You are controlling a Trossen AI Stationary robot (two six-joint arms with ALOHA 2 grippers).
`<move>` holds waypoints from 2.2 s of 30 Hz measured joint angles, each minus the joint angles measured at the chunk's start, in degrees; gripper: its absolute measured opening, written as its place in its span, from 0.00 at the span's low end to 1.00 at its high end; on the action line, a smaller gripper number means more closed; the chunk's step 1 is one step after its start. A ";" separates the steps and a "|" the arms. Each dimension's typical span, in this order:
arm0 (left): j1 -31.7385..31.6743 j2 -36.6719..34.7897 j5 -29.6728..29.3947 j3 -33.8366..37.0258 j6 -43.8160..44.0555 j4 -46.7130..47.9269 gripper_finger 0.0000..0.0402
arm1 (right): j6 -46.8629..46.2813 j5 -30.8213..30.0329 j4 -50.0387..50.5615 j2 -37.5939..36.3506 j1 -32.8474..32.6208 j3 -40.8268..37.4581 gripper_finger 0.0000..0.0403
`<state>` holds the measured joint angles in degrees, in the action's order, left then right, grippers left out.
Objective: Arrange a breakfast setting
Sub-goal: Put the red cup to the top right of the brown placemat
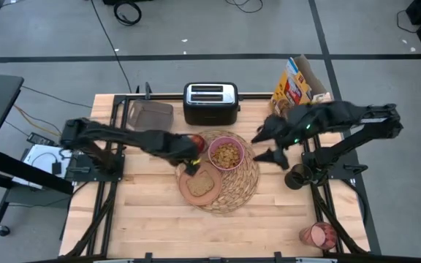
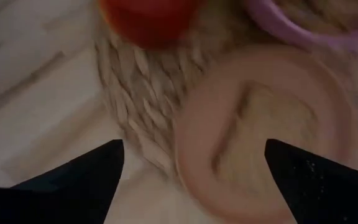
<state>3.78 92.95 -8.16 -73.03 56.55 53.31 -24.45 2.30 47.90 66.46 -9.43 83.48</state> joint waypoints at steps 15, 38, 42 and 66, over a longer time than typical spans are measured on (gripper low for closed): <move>14.05 -28.04 -15.01 0.00 -10.09 -0.98 0.97 | -50.39 6.32 0.30 12.17 -21.45 0.00 0.86; 26.95 -26.27 -21.18 0.04 -13.28 -4.82 0.97 | -102.92 15.80 20.57 25.11 -48.30 -0.04 0.86; 29.57 -25.02 -21.19 0.04 -13.27 -7.60 0.97 | -100.64 14.89 22.00 26.07 -48.26 -0.66 0.85; 35.37 -24.29 -22.40 0.04 -10.29 -8.28 0.97 | -101.90 12.20 17.72 31.47 -48.70 -3.63 0.12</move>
<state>39.16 68.66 -30.56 -72.99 46.26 45.04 -126.35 14.50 65.62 97.93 -58.13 79.85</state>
